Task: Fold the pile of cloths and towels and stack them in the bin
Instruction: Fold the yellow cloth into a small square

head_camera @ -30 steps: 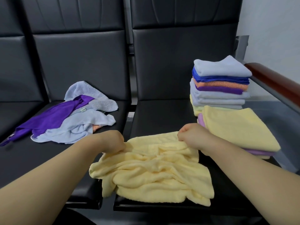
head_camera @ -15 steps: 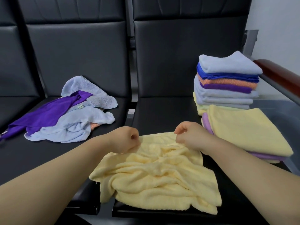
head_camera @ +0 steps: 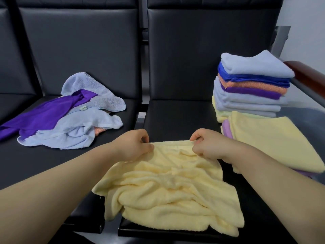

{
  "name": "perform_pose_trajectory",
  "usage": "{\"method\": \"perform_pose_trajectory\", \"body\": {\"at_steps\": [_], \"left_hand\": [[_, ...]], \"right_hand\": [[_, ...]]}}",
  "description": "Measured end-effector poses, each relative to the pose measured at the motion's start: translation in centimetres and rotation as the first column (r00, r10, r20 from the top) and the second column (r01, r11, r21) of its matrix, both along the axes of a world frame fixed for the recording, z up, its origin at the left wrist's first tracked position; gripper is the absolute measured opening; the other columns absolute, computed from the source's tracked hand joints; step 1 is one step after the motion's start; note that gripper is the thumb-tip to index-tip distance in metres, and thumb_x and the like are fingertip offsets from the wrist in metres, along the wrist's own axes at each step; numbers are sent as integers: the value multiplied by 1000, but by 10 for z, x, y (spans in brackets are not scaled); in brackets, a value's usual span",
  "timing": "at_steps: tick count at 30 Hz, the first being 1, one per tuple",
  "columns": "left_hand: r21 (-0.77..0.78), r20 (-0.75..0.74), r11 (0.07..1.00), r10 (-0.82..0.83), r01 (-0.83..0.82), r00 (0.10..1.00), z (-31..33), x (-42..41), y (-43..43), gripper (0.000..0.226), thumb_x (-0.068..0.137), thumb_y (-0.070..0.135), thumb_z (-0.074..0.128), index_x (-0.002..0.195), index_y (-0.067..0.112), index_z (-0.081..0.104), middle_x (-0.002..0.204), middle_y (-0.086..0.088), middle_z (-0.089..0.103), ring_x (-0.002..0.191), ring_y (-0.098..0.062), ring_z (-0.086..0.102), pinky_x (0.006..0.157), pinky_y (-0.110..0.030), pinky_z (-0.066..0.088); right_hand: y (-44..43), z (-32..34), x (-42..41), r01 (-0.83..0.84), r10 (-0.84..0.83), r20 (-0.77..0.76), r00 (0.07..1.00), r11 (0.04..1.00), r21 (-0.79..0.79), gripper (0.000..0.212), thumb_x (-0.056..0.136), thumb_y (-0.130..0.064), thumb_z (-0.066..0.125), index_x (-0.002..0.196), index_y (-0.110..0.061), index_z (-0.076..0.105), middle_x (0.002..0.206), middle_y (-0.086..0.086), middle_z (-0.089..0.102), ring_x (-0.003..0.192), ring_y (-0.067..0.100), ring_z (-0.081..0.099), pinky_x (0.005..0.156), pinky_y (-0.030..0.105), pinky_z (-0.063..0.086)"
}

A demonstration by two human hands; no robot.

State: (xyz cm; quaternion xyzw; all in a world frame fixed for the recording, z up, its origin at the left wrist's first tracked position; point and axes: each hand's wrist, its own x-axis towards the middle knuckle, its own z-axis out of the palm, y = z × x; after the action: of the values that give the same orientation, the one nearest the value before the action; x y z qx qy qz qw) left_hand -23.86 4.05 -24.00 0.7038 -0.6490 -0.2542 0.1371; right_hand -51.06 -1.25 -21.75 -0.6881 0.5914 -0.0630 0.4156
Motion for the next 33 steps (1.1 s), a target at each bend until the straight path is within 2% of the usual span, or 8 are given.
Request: {"method": "perform_pose_trajectory", "body": {"at_steps": [3, 5, 8, 12, 14, 18, 26, 33], "left_hand": [[5, 32, 1000, -29, 29, 999, -1, -1, -5, 21, 90, 42, 69, 85, 24, 62, 79, 5, 67, 64, -13, 61, 60, -30, 50], [14, 51, 999, -49, 48, 998, -2, -1, -7, 17, 92, 38, 67, 83, 24, 62, 78, 6, 65, 65, -11, 60, 61, -28, 48], [3, 77, 999, -54, 54, 996, -3, 0, -9, 18, 96, 36, 62, 83, 24, 60, 80, 6, 63, 70, -11, 58, 63, -29, 45], [-1, 78, 999, -51, 52, 996, -3, 0, -10, 17, 97, 32, 58, 85, 20, 59, 81, 5, 61, 70, -13, 56, 63, -30, 44], [5, 74, 999, -46, 46, 996, -4, 0, -10, 17, 96, 30, 57, 84, 18, 59, 80, 5, 60, 68, -14, 54, 62, -30, 44], [24, 12, 1000, -4, 4, 1000, -3, 2, -12, 14, 91, 24, 55, 79, 16, 55, 75, 4, 58, 64, -17, 51, 59, -32, 44], [27, 37, 1000, -12, 12, 999, -2, 1, -14, 18, 90, 20, 55, 72, 18, 50, 72, 4, 55, 65, -17, 49, 61, -32, 41], [27, 73, 1000, 8, -10, 997, -2, 0, -15, 18, 89, 22, 55, 72, 18, 50, 73, 3, 55, 66, -18, 49, 62, -34, 42]], "right_hand": [[-2, -2, 1, 91, -91, 3, 996, 996, -25, 14, 83, -19, 61, 91, -8, 63, 88, 1, 62, 75, 21, 54, 68, 36, 45], [-3, -4, 1, 142, -144, -25, 989, 988, -59, 11, 82, -22, 62, 85, -11, 61, 83, 4, 52, 74, 23, 47, 68, 37, 38], [-4, -6, -1, 173, -179, -43, 983, 978, -112, 11, 83, -21, 68, 81, -11, 65, 77, 2, 63, 69, 20, 57, 65, 37, 47], [-3, -2, 0, 121, -131, -67, 989, 983, -137, 9, 85, -28, 69, 86, -21, 74, 85, -1, 73, 82, 19, 70, 79, 39, 60], [-2, 2, 0, 61, -71, -106, 992, 993, -100, 11, 83, -28, 69, 89, -21, 74, 87, -1, 74, 85, 19, 71, 83, 39, 60], [0, 2, -1, -39, 24, -139, 990, 994, -104, 4, 82, -19, 73, 84, -22, 74, 82, -3, 72, 74, 14, 66, 65, 29, 55], [-2, -4, 1, 110, -89, 91, 992, 961, -252, 4, 90, -30, 74, 86, -30, 75, 87, -8, 74, 84, 12, 70, 79, 35, 60], [-11, -18, 2, 135, -153, -63, 986, 964, -229, 9, 93, -27, 66, 87, -25, 73, 84, -1, 73, 73, 22, 72, 66, 35, 59]]}}
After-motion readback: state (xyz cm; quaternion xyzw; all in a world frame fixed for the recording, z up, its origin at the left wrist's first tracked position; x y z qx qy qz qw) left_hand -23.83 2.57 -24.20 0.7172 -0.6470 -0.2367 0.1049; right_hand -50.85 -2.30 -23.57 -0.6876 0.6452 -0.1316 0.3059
